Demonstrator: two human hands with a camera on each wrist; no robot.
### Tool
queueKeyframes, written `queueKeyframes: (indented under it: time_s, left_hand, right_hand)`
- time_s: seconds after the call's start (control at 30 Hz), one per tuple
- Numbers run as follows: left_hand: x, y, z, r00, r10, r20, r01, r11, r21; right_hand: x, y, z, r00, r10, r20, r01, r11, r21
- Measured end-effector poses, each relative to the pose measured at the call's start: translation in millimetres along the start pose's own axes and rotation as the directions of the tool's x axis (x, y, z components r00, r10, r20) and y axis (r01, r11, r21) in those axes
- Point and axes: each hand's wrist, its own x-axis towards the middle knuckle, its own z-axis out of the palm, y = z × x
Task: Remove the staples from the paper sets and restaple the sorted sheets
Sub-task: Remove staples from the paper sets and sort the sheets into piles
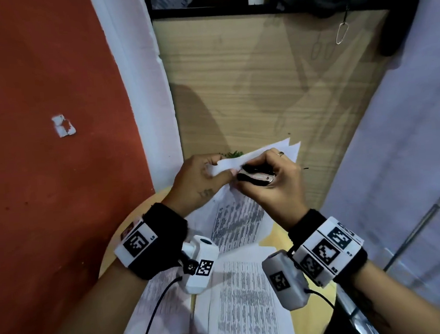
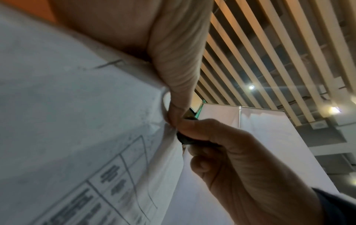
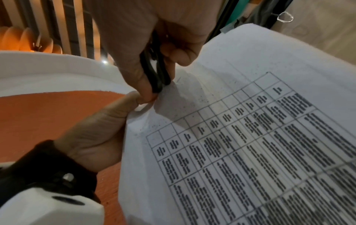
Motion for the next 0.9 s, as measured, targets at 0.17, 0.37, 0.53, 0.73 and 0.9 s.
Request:
queueKeyframes:
  time_s: [0.17,0.37,0.53,0.73,0.9]
  left_hand:
    - [6,-16,-17,0.996,-0.078,-0.047,0.078,0.997,0.004]
    - [9,-25,-23,0.991,-0.136,-0.003,0.136,0.990,0.035]
    - [10,-29,-26,0.984,-0.156,0.087,0.155,0.988,0.023]
    - [6,-13,-30,0.984,-0.118,0.135,0.116,0.993,0.022]
    - [5,-6,-31,0.980,-0.105,0.171,0.102,0.994,0.026]
  right_hand:
    - [-7,13,-11,0.995,0.104,-0.001,-0.104,0.988,-0.112]
    - [-30,39,-8,0.961,0.184,0.207,-0.080,0.900,-0.429]
    - [-48,55,-7,0.842,0.400,0.362,-0.029,0.703,-0.710]
    - [-46,59,-15,0.874,0.330,0.356,-0.012,0.748,-0.664]
    - [-33,51,-27,0.898,0.227,0.377,0.007,0.850,-0.527]
